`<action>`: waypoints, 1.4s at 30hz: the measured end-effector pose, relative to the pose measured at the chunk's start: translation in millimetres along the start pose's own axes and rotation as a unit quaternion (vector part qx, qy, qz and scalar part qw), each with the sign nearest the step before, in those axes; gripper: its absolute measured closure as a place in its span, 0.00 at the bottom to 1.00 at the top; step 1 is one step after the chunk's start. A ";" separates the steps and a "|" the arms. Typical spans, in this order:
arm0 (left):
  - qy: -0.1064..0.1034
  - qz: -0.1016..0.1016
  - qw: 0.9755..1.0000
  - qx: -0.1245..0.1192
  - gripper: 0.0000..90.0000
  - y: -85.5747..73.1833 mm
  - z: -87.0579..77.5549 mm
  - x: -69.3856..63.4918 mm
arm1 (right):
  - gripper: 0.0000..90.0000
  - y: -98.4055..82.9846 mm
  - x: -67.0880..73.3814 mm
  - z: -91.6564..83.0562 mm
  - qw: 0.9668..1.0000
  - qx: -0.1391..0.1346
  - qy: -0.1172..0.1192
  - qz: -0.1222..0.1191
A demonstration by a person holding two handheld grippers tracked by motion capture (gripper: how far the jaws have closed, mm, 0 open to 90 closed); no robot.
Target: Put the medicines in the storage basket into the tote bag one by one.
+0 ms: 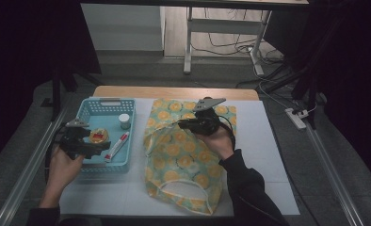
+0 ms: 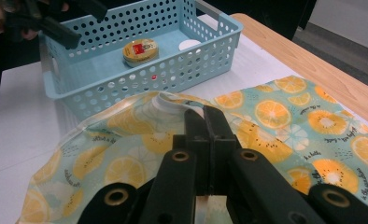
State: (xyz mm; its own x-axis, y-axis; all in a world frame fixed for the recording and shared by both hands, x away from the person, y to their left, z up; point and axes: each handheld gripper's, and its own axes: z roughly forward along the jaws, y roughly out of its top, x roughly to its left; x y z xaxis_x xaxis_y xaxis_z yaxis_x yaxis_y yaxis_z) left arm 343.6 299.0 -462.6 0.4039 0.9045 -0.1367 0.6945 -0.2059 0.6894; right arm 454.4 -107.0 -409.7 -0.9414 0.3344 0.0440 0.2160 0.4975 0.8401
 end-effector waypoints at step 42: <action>0.043 -0.019 0.992 0.117 0.00 25.3 76.2 54.6 | 1.00 0.1 1.5 0.4 1.000 -0.002 0.007 -0.005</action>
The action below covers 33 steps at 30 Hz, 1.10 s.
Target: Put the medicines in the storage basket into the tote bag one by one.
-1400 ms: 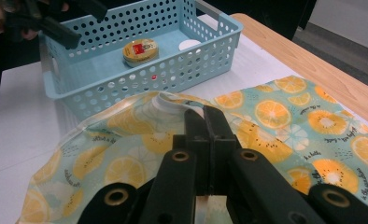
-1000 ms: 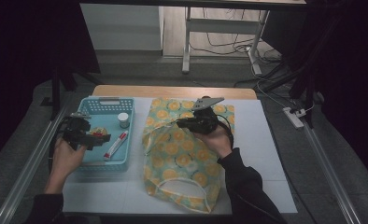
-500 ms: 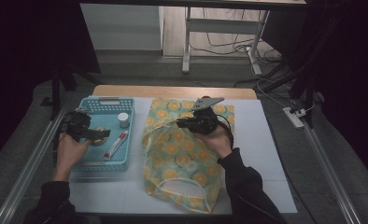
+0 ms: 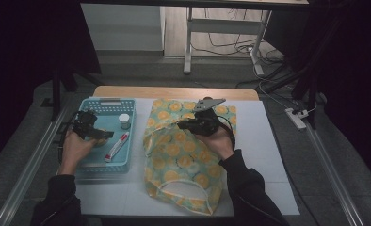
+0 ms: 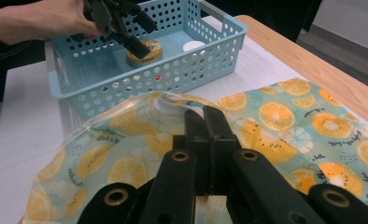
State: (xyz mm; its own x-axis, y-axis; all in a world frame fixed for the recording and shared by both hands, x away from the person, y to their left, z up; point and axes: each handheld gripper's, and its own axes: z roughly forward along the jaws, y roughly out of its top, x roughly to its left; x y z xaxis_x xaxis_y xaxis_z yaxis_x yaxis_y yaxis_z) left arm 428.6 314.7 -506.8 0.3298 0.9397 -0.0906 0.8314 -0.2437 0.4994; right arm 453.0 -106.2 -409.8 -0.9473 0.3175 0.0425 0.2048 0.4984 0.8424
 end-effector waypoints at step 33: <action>0.039 -0.026 0.994 0.099 0.22 7.0 17.7 -1.1 | 1.00 0.2 0.8 -1.7 1.000 -0.002 -0.002 -0.001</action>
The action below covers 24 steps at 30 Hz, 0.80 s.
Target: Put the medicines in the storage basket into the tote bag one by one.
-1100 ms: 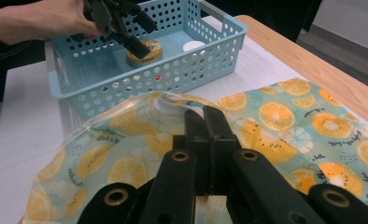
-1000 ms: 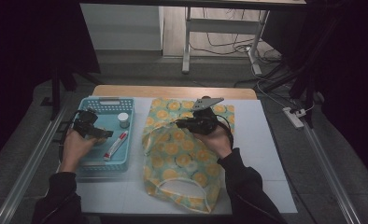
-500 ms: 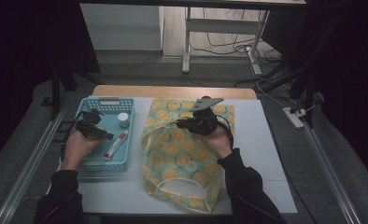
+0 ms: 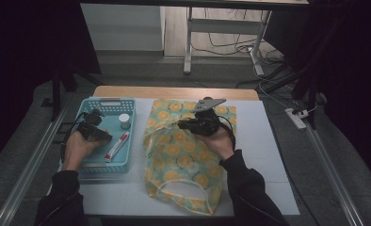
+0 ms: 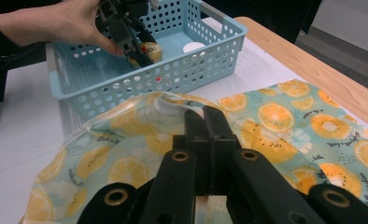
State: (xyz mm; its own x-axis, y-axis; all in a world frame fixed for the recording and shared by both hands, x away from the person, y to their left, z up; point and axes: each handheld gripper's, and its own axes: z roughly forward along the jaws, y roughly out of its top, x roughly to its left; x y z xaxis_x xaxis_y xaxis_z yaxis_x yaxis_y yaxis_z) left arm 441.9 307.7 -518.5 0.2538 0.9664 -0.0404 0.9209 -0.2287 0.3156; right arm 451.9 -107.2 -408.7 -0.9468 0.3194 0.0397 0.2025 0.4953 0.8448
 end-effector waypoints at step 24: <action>-0.045 0.045 0.991 -0.115 0.23 -15.0 -50.1 -14.9 | 1.00 -1.9 -4.2 -0.3 1.000 -0.002 -0.008 0.007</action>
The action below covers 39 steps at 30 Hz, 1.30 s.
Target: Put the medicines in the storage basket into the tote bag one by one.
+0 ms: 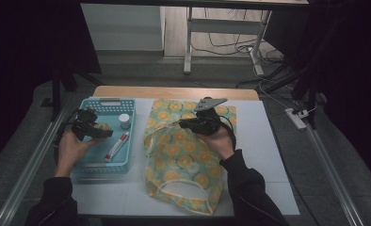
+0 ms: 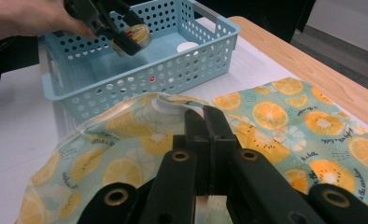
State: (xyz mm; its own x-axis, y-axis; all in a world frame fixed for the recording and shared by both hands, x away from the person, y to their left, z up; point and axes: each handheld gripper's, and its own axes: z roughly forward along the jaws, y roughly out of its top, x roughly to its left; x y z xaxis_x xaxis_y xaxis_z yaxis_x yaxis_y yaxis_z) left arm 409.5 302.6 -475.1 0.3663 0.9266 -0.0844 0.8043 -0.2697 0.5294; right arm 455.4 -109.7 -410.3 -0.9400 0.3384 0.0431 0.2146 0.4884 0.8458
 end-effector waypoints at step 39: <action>-0.089 0.104 0.987 -0.089 0.23 3.8 -40.2 -91.9 | 1.00 -2.2 -2.7 -0.8 1.000 -0.008 -0.006 0.002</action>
State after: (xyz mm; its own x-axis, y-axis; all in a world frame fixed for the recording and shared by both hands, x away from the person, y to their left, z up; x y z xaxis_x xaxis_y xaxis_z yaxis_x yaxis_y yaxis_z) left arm 360.1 226.9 -431.4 0.6034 0.7914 -0.0975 0.6145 -0.3835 0.6895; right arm 457.3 -112.3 -411.9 -0.9359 0.3499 0.0412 0.2146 0.4734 0.8543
